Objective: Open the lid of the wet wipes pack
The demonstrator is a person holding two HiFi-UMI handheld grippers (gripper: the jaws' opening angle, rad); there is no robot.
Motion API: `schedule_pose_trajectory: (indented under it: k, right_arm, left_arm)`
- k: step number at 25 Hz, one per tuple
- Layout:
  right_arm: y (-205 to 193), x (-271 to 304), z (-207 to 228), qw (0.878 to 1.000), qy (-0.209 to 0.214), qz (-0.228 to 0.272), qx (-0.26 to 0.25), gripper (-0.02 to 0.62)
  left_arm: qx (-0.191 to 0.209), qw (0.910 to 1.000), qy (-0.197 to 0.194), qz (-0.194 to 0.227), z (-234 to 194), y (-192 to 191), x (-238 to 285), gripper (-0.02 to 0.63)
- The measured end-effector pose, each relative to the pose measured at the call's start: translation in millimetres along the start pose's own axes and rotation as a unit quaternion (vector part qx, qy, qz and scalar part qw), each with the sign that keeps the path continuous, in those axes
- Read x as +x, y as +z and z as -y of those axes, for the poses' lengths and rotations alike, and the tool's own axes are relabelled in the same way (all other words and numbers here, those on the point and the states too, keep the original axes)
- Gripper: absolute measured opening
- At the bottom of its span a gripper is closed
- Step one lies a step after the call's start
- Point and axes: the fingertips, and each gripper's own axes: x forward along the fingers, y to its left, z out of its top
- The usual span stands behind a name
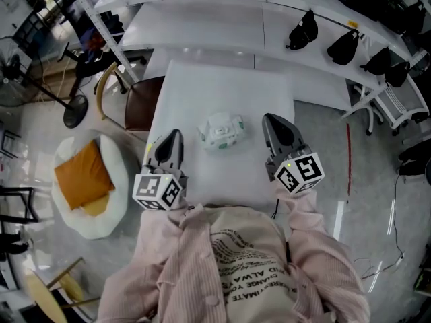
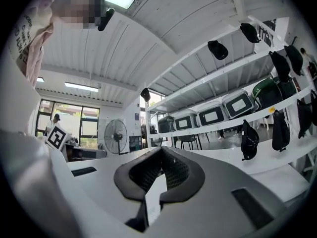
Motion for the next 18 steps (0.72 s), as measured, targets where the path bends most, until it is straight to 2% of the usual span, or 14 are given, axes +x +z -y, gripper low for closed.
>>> schedule_pose_trajectory:
  k: [18]
  right_arm:
    - [-7,-10,-3,1.0,-0.004,-0.01,-0.014,0.0]
  left_arm:
    - [0.001,1.0,0.005,-0.006,3,-6,-11,-0.002]
